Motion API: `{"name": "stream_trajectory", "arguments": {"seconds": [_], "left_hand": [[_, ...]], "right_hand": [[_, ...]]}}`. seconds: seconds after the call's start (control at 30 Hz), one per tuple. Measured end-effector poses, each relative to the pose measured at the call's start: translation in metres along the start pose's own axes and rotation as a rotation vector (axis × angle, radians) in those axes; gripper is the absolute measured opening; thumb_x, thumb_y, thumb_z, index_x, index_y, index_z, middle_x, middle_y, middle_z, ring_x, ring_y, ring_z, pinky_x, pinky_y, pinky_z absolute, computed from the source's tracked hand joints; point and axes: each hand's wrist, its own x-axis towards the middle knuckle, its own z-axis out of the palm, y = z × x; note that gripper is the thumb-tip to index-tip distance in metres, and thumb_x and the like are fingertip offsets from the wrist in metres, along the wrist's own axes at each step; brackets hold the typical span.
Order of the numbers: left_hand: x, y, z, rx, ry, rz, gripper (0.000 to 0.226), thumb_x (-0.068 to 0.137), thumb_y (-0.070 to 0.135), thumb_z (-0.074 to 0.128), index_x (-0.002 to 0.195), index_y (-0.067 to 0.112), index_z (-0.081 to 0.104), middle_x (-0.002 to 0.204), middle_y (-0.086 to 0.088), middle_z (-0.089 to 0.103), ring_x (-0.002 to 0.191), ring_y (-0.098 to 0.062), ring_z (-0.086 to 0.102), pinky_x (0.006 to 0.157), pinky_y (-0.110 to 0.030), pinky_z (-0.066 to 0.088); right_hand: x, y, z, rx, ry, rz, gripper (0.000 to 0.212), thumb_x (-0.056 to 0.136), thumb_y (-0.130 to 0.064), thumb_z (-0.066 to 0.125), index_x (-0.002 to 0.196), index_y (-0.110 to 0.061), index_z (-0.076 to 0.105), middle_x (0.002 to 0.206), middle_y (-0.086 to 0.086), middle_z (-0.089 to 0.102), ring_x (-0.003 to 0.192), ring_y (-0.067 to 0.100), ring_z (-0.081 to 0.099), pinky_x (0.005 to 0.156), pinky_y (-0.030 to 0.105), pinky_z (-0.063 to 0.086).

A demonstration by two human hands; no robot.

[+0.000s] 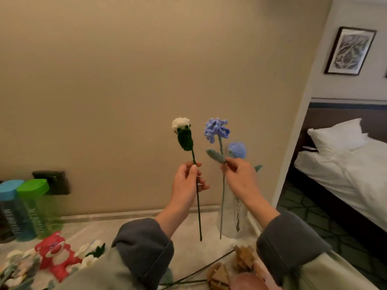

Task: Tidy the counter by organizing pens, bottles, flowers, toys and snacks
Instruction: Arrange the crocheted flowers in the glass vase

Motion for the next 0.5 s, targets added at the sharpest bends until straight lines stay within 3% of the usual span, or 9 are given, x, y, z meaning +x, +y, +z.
{"name": "stream_trajectory", "arguments": {"seconds": [0.1, 0.27, 0.5], "left_hand": [[0.011, 0.011, 0.024, -0.026, -0.046, 0.048, 0.018, 0.101, 0.012, 0.041, 0.098, 0.014, 0.058, 0.076, -0.003, 0.048, 0.061, -0.009, 0.054, 0.066, -0.029, 0.059], [0.03, 0.03, 0.062, -0.039, -0.041, 0.151, 0.017, 0.101, 0.012, 0.042, 0.096, 0.015, 0.058, 0.075, -0.002, 0.049, 0.06, -0.008, 0.054, 0.069, -0.028, 0.058], [0.056, 0.047, 0.108, -0.052, -0.031, 0.262, 0.016, 0.101, 0.013, 0.043, 0.099, 0.012, 0.058, 0.076, -0.004, 0.051, 0.061, -0.011, 0.056, 0.068, -0.029, 0.056]], "right_hand": [[0.009, -0.005, -0.027, 0.087, 0.055, 0.023, 0.016, 0.091, -0.02, 0.062, 0.099, -0.026, 0.074, 0.077, -0.005, 0.069, 0.07, 0.015, 0.062, 0.07, 0.04, 0.053], [0.03, -0.013, -0.061, 0.133, 0.172, 0.019, 0.014, 0.089, -0.019, 0.063, 0.095, -0.014, 0.074, 0.087, 0.006, 0.074, 0.081, 0.023, 0.069, 0.076, 0.053, 0.056], [0.059, -0.026, -0.087, 0.066, 0.303, -0.143, 0.013, 0.09, -0.015, 0.063, 0.096, -0.014, 0.075, 0.077, -0.001, 0.07, 0.072, 0.018, 0.066, 0.07, 0.05, 0.055]]}}
